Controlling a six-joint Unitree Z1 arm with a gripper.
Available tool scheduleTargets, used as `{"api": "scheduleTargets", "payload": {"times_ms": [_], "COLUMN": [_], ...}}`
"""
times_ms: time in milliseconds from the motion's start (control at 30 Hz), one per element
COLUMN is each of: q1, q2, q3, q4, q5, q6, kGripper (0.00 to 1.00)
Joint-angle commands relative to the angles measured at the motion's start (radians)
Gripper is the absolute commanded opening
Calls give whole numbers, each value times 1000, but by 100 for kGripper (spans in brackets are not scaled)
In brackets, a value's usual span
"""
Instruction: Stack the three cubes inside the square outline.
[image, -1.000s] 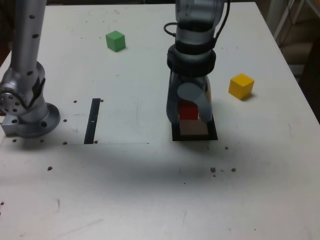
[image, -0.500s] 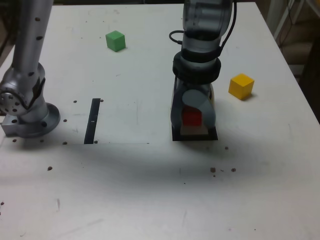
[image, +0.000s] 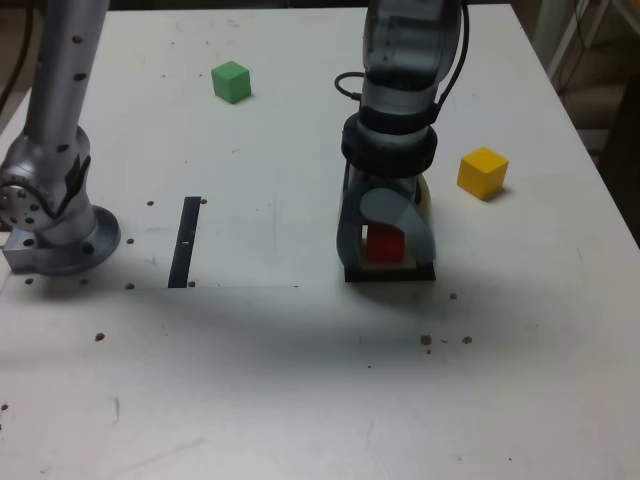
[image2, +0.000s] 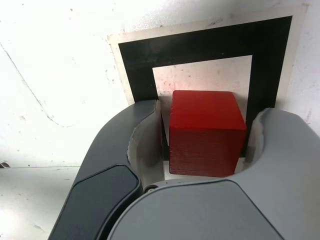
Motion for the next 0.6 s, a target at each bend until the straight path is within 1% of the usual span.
{"api": "scheduleTargets", "payload": {"times_ms": [0, 67, 133, 333, 567], "q1": [-2, -1, -1, -1, -1], "q2": [-1, -10, -27, -98, -144], "q3": [6, 13, 26, 69, 76], "q4": [-2, -1, 1, 7, 14], "q5": [-1, 2, 14, 71, 110], "q6": [-2, -8, -21, -65, -59], "kGripper": [100, 100, 100, 100, 100]}}
